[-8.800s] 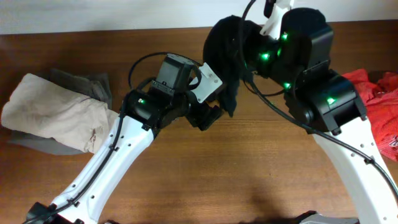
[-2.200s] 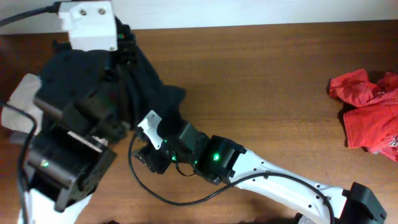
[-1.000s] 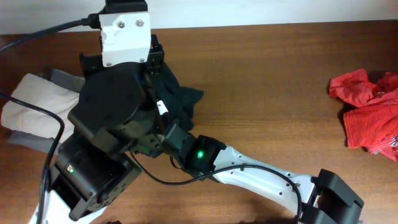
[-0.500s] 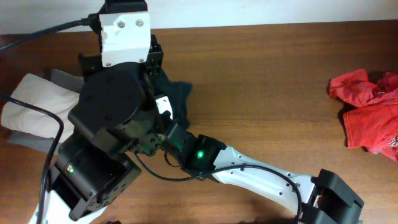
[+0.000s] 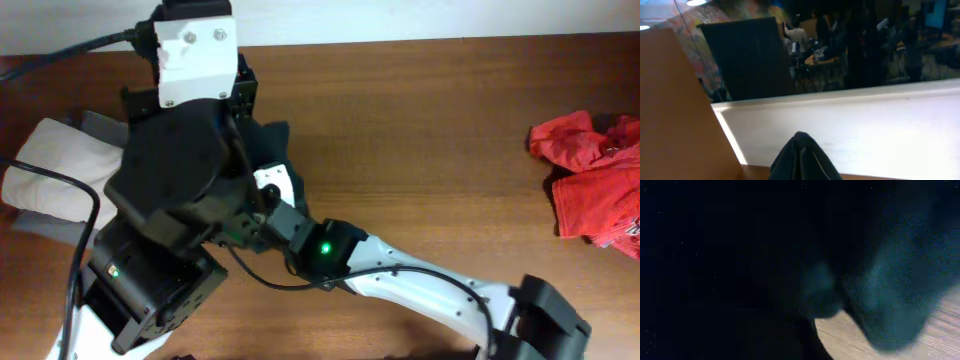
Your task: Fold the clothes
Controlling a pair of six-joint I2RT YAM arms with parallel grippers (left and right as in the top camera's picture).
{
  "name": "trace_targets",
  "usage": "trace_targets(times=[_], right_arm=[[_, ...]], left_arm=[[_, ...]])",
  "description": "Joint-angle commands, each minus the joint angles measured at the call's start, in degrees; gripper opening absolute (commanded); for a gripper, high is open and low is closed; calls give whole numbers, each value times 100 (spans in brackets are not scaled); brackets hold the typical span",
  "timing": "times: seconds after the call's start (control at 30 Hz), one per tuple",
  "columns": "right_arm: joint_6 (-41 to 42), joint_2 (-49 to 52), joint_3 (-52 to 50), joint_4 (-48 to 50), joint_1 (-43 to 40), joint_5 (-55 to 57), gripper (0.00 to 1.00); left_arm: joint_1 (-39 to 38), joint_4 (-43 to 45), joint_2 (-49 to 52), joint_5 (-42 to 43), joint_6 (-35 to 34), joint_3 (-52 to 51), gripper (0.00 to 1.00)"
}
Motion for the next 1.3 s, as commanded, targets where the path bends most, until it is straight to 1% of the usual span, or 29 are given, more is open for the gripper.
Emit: trace_targets(times=[0.0, 0.2, 0.3, 0.47, 0.6, 0.67, 0.77, 0.83, 1.0, 1.1, 1.17, 1.27], right_arm=[[-535, -758, -7, -431, -26, 463, 4], [-590, -2264, -7, -1818, -26, 1768, 4], [-592, -3080, -7, -2337, -26, 2514, 4], [-774, -4096, -7, -2533, -28, 3366, 4], [-876, -4588, -7, -2529, -28, 4083, 4], [-1032, -4706, 0, -2511, -28, 4203, 4], [-1187, -4800, 28, -2516, -28, 4321, 4], [-1325, -4800, 44, -2518, -33, 4505, 4], [-1338, -4798, 59, -2518, -415, 4586, 4], [-1338, -4798, 59, -2514, -815, 4365, 4], [-1340, -4780, 59, -2516, -1180, 4059, 4], [-1342, -4719, 59, -2520, -1744, 3600, 4]], left_arm=[[17, 243, -33, -249, 422, 170, 0], [566, 238, -33, -243, 417, 170, 0], [802, 111, -33, -240, 417, 168, 0], [737, -632, -33, -122, 402, 168, 0], [568, -1355, -33, 153, -66, 168, 0], [533, -1849, -33, 391, -466, 168, 0], [551, -2754, -33, 1130, -1104, 168, 0], [608, -3198, -33, 1475, -1353, 168, 1], [737, -3954, -33, 1639, -1585, 168, 3], [826, -4356, -33, 1991, -1589, 168, 3], [903, -4446, -33, 2153, -1725, 168, 3], [1021, -4457, -33, 2170, -1829, 168, 3]])
